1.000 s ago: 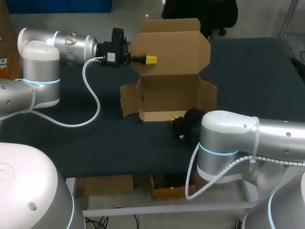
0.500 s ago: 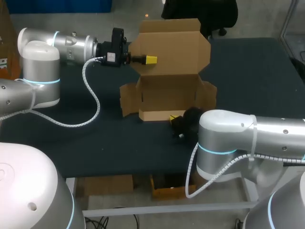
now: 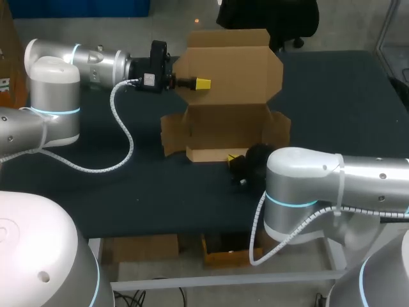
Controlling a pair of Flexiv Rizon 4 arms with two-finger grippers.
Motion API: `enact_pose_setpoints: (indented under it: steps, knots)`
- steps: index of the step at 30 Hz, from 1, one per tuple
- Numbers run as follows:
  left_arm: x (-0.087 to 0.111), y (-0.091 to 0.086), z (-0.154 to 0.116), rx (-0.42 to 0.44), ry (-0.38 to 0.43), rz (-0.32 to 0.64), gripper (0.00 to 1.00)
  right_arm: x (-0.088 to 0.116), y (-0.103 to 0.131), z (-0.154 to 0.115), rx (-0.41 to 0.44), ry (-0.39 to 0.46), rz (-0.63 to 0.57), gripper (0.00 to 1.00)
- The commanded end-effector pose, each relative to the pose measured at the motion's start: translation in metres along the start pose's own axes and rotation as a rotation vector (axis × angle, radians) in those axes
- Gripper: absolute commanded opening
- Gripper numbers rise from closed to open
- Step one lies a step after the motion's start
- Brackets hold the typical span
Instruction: Assemble the packaging by folding the flat box into shape, placing the metal phone stand inside, and closing the box properly
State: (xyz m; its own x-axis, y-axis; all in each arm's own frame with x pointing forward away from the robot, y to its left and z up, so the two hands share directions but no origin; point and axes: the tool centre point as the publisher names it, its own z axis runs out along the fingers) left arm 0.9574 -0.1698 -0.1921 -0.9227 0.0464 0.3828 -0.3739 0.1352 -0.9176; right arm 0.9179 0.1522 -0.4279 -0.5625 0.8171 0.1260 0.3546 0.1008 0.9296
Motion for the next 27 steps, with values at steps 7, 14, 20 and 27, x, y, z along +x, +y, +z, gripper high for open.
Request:
enact_pose_setpoints:
  steps: [7,14,20,27]
  knots:
    - [0.005,0.016,0.002,0.0,0.008,-0.012,0.0,0.001,-0.003,0.007,0.003,0.004,0.001,0.0]
    - [-0.001,0.023,0.003,-0.005,0.012,-0.028,0.0,0.002,-0.003,0.008,0.006,0.008,0.0,0.0]
    - [-0.002,0.027,0.004,-0.004,0.02,-0.034,0.0,0.002,-0.003,0.008,0.007,0.008,-0.001,0.0]
    - [-0.007,0.033,0.005,-0.002,0.027,-0.046,0.0,0.002,-0.003,0.009,0.009,0.011,-0.003,0.0]
